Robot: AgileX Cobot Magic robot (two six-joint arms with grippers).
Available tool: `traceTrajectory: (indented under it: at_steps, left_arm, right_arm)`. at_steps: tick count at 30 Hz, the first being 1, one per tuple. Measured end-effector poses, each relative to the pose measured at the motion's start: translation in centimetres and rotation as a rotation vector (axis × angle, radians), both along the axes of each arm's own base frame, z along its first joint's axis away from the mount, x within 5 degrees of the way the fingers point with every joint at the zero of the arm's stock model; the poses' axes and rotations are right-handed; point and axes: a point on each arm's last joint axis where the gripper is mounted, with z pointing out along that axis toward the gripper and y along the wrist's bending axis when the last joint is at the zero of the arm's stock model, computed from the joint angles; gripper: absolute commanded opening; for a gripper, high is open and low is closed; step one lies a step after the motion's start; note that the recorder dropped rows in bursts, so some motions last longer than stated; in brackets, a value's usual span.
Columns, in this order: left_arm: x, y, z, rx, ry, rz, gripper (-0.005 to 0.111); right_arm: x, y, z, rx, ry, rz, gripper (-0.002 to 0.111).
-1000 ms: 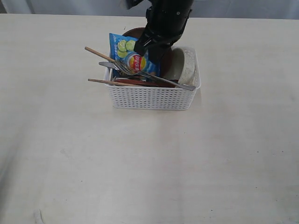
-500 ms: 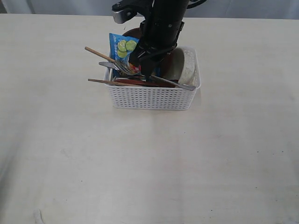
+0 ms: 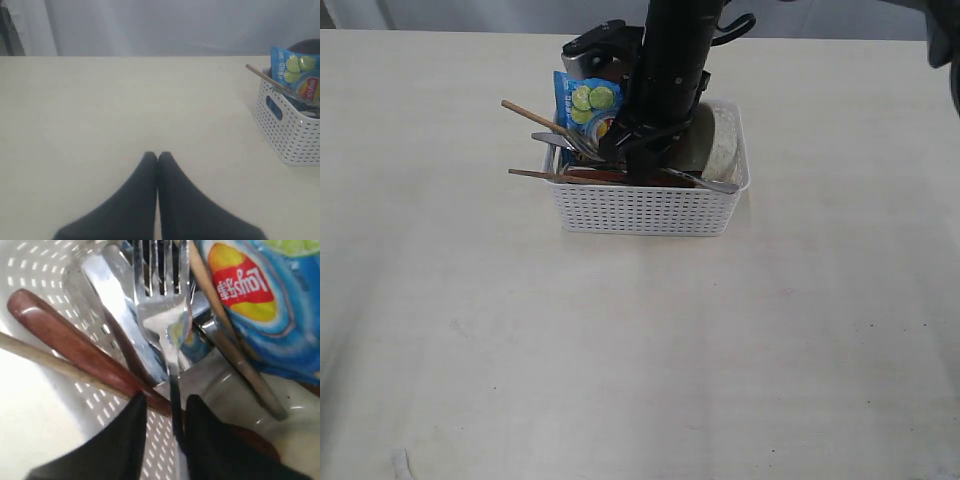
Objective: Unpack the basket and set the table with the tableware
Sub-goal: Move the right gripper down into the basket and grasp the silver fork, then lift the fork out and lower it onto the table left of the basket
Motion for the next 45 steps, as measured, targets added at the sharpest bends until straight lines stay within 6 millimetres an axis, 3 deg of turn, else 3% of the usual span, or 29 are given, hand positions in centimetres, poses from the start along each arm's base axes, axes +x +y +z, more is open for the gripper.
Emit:
traceTrajectory:
  at_steps: [1, 10, 19, 27, 30, 34, 38, 45]
  left_arm:
    - [0.0, 0.0, 0.0, 0.000, 0.000, 0.000, 0.000]
    - [0.0, 0.0, 0.0, 0.000, 0.000, 0.000, 0.000]
    - [0.0, 0.0, 0.0, 0.000, 0.000, 0.000, 0.000]
    - [0.0, 0.0, 0.0, 0.000, 0.000, 0.000, 0.000]
    - [0.0, 0.0, 0.0, 0.000, 0.000, 0.000, 0.000]
    - [0.0, 0.0, 0.0, 0.000, 0.000, 0.000, 0.000]
    - [0.0, 0.0, 0.0, 0.000, 0.000, 0.000, 0.000]
    - [0.0, 0.0, 0.0, 0.000, 0.000, 0.000, 0.000]
  right_arm:
    - [0.0, 0.0, 0.0, -0.002, -0.001, 0.001, 0.000]
    - [0.1, -0.3, 0.4, -0.028, -0.030, 0.012, -0.001]
    - [-1.4, -0.5, 6.1, 0.040, -0.128, -0.058, -0.001]
    - [-6.0, 3.4, 8.6, 0.049, -0.164, -0.125, -0.001]
    - [-9.3, 6.2, 9.3, 0.078, -0.131, -0.202, -0.001]
    - [-13.7, 9.4, 9.3, 0.088, -0.078, -0.326, -0.001]
    - [-16.7, 11.7, 8.9, 0.107, -0.068, -0.479, -0.001]
    - [-19.2, 15.1, 3.1, 0.008, -0.165, -0.766, -0.001]
